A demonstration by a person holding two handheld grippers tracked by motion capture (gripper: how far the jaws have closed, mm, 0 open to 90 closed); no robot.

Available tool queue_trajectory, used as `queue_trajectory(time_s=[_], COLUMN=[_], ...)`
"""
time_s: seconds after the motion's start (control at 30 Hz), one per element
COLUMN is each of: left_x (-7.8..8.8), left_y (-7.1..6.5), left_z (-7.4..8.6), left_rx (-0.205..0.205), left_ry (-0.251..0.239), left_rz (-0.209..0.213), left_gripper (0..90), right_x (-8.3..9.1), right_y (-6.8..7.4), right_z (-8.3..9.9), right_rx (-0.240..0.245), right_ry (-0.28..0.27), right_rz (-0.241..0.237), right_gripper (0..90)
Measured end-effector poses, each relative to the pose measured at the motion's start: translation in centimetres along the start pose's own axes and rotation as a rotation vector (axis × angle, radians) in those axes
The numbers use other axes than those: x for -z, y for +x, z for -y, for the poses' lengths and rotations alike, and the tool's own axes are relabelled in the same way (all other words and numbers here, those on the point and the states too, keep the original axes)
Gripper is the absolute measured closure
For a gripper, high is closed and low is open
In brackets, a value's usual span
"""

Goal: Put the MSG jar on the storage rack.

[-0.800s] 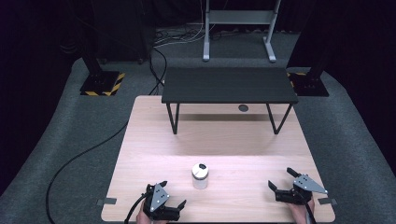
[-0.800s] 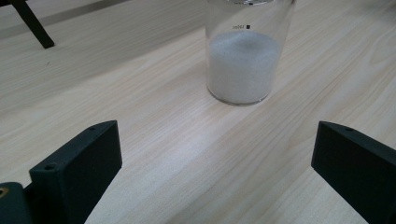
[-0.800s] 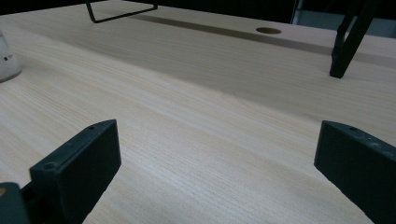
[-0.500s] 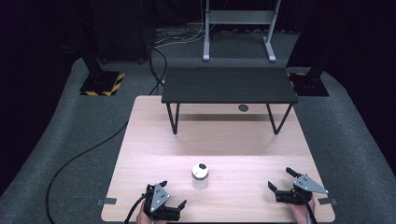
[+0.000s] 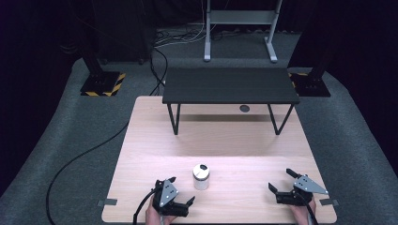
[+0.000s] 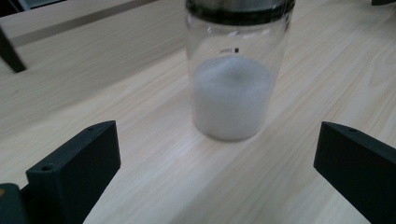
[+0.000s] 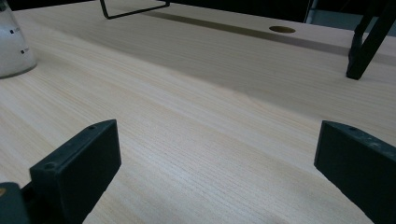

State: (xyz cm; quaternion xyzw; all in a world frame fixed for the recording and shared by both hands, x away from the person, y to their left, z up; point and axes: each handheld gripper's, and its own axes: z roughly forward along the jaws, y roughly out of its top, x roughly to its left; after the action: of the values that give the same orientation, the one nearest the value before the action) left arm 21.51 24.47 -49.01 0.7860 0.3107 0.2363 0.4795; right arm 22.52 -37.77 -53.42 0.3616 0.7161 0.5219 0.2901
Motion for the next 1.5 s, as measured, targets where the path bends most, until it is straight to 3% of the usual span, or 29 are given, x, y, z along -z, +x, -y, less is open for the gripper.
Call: queue_trajectory(time_s=[0.2, 0.33, 0.53, 0.57, 0.6, 0.63, 0.67, 0.83, 0.87, 0.93, 1.2, 1.5], left_x=[-3.0, -4.2, -5.8, -6.1, -6.1, -6.1, -6.1, -6.0, -5.8, -5.7, -5.3, -4.4], left_y=[0.1, 0.0, -0.5, 0.2, 0.2, -0.3, -0.3, 0.0, 0.4, 0.5, 0.2, 0.4], left_z=[-1.0, -0.9, 0.2, 0.9, 0.9, 1.2, 1.2, 1.2, 1.2, 1.4, 1.1, -0.3], left_rx=[-0.017, -0.014, 0.011, 0.01, 0.01, 0.006, 0.01, 0.034, 0.063, 0.082, 0.065, 0.059], left_ry=[0.003, -0.021, -0.105, -0.145, -0.145, -0.157, -0.16, -0.155, -0.155, -0.164, -0.183, -0.204], left_rz=[0.035, 0.043, 0.018, 0.06, 0.06, 0.033, 0.035, 0.042, 0.048, 0.047, 0.04, 0.021], left_gripper=[0.3, 0.4, 0.4, 2.4, 24.9, 24.9, 30.6, 31.3, 31.4, 31.3, 31.4, 31.3], right_x=[0.0, 0.0, 0.0, 0.0, 0.0, 0.0, 0.0, 0.0, 0.0, 0.0, 0.0, 0.0], right_y=[0.0, -0.1, -0.1, -0.1, -0.1, -0.1, -0.1, -0.1, -0.1, -0.1, 0.0, 0.0], right_z=[0.0, 0.0, -0.1, -0.1, -0.1, 0.0, 0.0, 0.0, 0.0, 0.0, 0.0, -0.1], right_rx=[0.001, 0.002, 0.002, 0.002, 0.002, 0.002, 0.0, 0.002, 0.002, 0.003, 0.003, 0.003], right_ry=[0.002, 0.004, 0.005, 0.005, 0.005, 0.003, 0.003, 0.003, 0.004, 0.004, 0.004, 0.008], right_rz=[-0.004, -0.006, -0.009, -0.01, -0.01, -0.009, -0.008, -0.008, -0.008, -0.008, -0.005, -0.005], right_gripper=[0.0, 0.0, 0.0, 0.0, 0.0, 0.0, 0.0, 0.0, 0.0, 0.0, 0.0, 0.0])
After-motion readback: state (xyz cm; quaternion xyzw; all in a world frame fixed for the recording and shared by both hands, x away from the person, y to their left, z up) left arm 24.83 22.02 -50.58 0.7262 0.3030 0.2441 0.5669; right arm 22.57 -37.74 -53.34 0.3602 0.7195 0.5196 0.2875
